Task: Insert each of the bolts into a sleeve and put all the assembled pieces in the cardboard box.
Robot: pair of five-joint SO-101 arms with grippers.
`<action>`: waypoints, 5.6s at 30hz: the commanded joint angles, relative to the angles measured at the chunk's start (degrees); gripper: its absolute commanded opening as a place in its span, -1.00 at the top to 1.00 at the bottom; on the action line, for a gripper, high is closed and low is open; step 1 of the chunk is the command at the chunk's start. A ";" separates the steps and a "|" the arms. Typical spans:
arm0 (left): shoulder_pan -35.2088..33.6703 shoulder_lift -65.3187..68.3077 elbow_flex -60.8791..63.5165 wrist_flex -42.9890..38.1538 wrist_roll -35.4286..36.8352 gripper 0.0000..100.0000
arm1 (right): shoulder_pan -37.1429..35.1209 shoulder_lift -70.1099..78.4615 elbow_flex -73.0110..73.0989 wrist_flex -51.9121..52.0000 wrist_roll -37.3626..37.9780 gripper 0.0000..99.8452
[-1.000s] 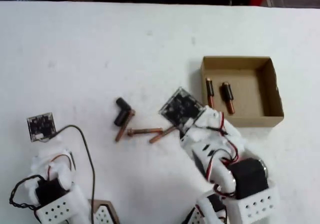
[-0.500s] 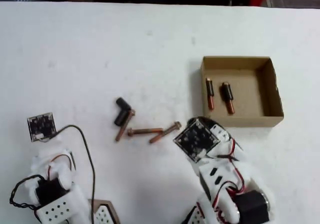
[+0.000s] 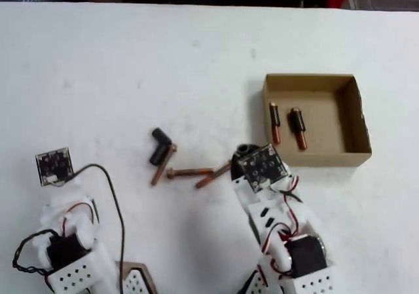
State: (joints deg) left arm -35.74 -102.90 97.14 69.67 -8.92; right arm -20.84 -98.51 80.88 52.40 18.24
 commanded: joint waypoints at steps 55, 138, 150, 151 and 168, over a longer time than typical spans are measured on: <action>-4.62 0.22 -22.86 -0.62 -33.23 0.95 | 1.01 -0.66 5.89 -0.31 -0.53 0.97; 47.16 102.64 -67.87 -14.77 -3.43 0.65 | 0.66 -0.66 6.68 -0.40 -0.62 0.97; 47.25 102.64 -64.09 -19.43 -3.69 0.67 | 0.66 -0.66 6.51 -0.40 -0.62 0.97; 47.16 102.73 -64.09 -19.43 -3.69 0.67 | 0.66 -0.66 6.42 -0.40 -0.62 0.97; 47.08 102.81 -61.89 -19.87 -3.69 0.67 | 0.66 -0.66 6.68 -0.40 -0.53 0.96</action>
State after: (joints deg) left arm 11.30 0.13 34.73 51.38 -12.70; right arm -20.48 -98.51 88.26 53.54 18.07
